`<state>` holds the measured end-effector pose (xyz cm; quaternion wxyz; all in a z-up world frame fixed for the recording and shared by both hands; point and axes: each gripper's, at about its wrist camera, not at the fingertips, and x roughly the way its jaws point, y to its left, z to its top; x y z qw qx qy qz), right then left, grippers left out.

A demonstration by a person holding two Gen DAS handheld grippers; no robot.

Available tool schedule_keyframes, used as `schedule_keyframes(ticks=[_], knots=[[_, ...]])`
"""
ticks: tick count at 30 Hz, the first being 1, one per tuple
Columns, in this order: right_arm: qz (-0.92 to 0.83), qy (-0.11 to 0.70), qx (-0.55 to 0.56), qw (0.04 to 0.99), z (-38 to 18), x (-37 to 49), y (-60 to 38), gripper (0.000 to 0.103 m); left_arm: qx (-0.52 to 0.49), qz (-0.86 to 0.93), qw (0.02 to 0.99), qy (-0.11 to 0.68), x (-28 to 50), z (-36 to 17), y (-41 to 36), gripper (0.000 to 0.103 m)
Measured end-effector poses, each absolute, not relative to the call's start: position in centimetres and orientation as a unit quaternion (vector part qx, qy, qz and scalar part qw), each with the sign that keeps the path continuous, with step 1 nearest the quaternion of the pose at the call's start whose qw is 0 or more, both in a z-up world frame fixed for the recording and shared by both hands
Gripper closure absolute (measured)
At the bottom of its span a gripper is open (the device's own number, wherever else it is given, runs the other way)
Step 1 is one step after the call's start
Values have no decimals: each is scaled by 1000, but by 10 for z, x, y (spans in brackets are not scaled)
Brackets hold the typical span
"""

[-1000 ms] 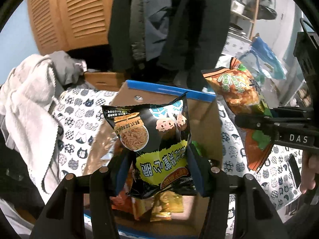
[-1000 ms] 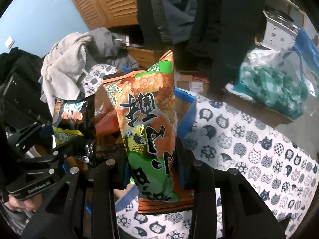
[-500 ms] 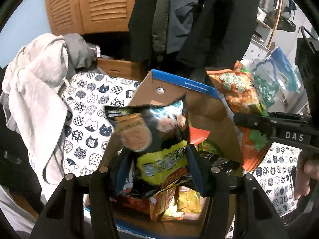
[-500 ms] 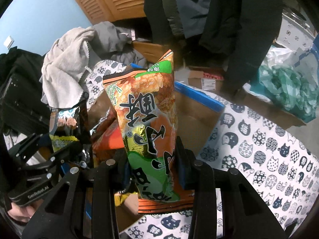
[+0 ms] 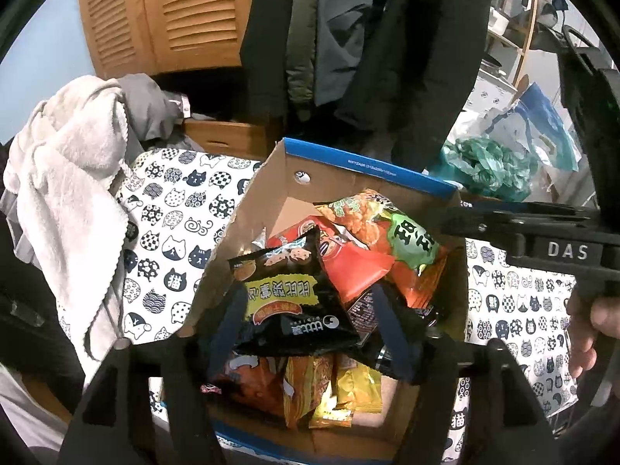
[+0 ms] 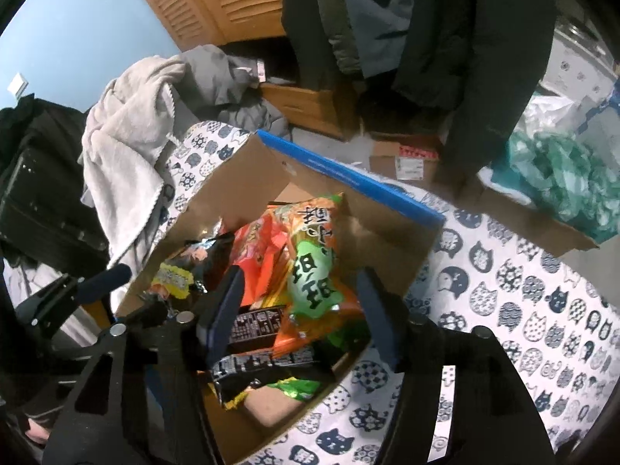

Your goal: Organize snacks

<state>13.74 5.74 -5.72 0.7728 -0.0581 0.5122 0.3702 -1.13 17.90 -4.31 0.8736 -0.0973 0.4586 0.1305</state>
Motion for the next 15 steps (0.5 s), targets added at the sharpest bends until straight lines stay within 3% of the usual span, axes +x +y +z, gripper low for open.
schedule_keyframes(ticks=[15], knots=[[344,466,-92,810,-20,94,14,31,-72,100,893,433,-26,-17,155,16]])
